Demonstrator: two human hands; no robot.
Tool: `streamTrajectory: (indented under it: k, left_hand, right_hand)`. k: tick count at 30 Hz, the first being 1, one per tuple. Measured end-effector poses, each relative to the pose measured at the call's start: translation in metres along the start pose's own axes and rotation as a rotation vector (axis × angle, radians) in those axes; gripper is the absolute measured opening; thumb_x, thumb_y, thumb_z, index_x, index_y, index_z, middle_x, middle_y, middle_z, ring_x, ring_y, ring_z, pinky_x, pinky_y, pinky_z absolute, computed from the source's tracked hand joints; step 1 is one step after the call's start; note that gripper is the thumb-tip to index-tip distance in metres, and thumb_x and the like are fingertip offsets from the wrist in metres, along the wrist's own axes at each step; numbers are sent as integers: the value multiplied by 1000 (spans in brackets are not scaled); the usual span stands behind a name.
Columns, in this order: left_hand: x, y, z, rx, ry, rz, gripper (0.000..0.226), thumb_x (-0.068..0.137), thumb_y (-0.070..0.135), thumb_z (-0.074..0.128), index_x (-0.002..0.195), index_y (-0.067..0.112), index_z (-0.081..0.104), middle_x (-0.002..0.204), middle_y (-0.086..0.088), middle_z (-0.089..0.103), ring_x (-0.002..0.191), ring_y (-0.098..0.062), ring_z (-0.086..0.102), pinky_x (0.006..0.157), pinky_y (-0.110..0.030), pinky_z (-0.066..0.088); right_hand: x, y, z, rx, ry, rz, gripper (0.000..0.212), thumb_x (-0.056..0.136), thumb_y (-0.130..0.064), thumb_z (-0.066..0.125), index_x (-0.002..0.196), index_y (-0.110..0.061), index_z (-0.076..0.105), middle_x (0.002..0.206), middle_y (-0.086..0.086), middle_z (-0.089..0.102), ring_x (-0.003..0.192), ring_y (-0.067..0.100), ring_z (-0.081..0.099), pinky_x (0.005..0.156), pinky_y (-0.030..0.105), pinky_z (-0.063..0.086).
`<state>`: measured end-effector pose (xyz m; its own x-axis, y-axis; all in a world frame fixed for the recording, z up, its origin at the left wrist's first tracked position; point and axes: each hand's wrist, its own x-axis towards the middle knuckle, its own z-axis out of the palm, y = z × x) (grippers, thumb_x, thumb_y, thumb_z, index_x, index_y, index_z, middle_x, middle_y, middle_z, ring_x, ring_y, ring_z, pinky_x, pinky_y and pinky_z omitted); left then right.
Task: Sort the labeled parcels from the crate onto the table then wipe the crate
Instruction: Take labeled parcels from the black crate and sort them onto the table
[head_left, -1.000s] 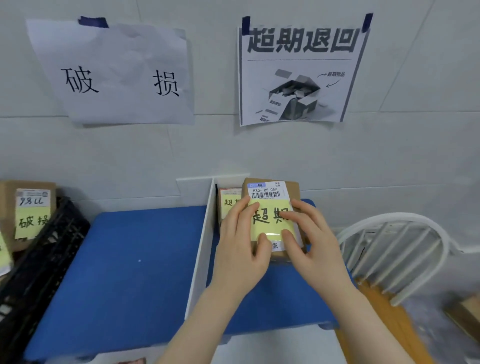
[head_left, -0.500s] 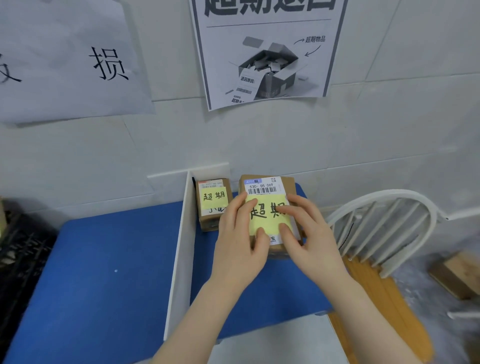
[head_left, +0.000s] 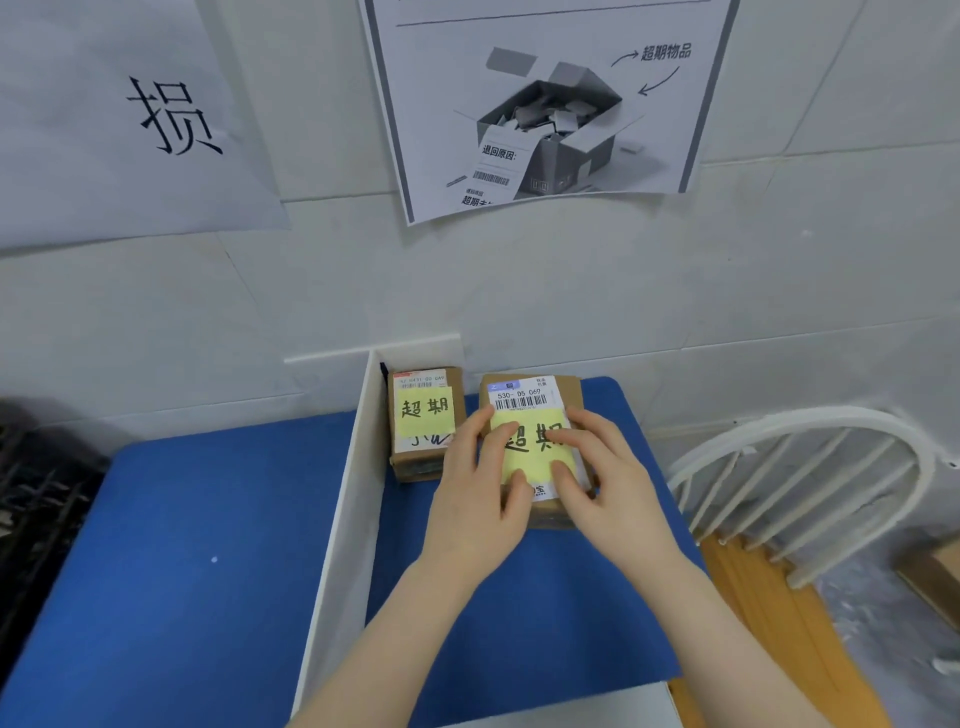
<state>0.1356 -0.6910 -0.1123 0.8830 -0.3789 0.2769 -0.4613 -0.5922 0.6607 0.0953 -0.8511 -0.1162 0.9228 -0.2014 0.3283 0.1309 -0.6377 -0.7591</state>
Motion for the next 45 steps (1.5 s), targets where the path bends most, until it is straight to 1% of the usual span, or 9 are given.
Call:
streamTrajectory:
  k: [5, 9, 13, 16, 22, 29, 34, 40, 45]
  left_hand:
    - [27, -28, 25, 150, -61, -39, 47, 89, 21, 50, 135, 10, 49, 150, -7, 31, 133, -23, 35, 105, -35, 38]
    - [41, -46, 45, 326, -128, -18, 45, 88, 23, 46, 128, 5, 56, 139, -15, 47, 123, -34, 47, 101, -46, 43]
    - [49, -55, 59, 440, -107, -47, 46, 89, 27, 35, 123, 7, 61, 131, -12, 56, 122, -31, 52, 98, -46, 46]
    - [55, -60, 63, 482, -48, -116, 44, 90, 27, 37, 121, 8, 61, 132, -11, 56, 125, -30, 51, 104, -49, 39]
    - [63, -62, 66, 539, -9, -265, 38, 92, 24, 54, 129, 15, 58, 139, -11, 51, 133, -28, 44, 110, -54, 27]
    - [69, -58, 60, 406, -97, -352, 45, 102, 24, 32, 147, 22, 33, 157, -2, 23, 147, -16, 12, 117, -46, 1]
    - [53, -41, 16, 465, -73, -293, 47, 102, 25, 32, 149, 18, 31, 155, -5, 26, 146, -20, 16, 119, -42, 12]
    - [19, -17, -55, 697, 59, -250, 45, 94, 22, 42, 136, 9, 49, 139, -11, 48, 133, -31, 40, 112, -45, 27]
    - [-38, -21, -107, 777, 179, -310, 38, 80, 12, 68, 116, 1, 66, 117, -20, 65, 115, -36, 60, 99, -51, 46]
  right_hand:
    - [29, 37, 23, -11, -88, 8, 29, 89, -20, 58, 115, -30, 60, 137, -25, 39, 126, -1, 41, 90, 28, 49]
    - [44, 64, 43, -7, -176, 61, 31, 89, -12, 59, 117, -24, 62, 140, -14, 41, 130, 6, 41, 100, 27, 44]
    - [57, 80, 53, -17, -219, 73, 29, 91, -14, 59, 119, -22, 63, 133, -22, 41, 124, 0, 42, 100, 19, 40]
    - [72, 82, 57, -29, -267, 88, 30, 92, -15, 59, 121, -20, 63, 136, -16, 42, 124, 2, 43, 97, 11, 33]
    - [99, 78, 59, -36, -407, 133, 38, 96, -16, 54, 134, -18, 53, 150, -10, 32, 127, 7, 43, 95, 17, 38]
    - [110, 74, 58, -120, -499, 143, 44, 100, -16, 47, 144, -16, 42, 159, -4, 19, 135, 15, 38, 96, 15, 34]
    - [94, 44, 44, -382, -404, -27, 47, 100, -13, 39, 146, -23, 36, 154, -3, 26, 130, 25, 34, 102, 37, 41]
    - [75, -26, 52, -467, -355, -312, 43, 96, -15, 45, 139, -21, 47, 142, 1, 46, 123, 24, 45, 98, 31, 38]
    - [53, -88, 86, -440, -444, -422, 44, 95, -15, 44, 139, -23, 44, 144, -2, 41, 124, 22, 42, 99, 33, 39]
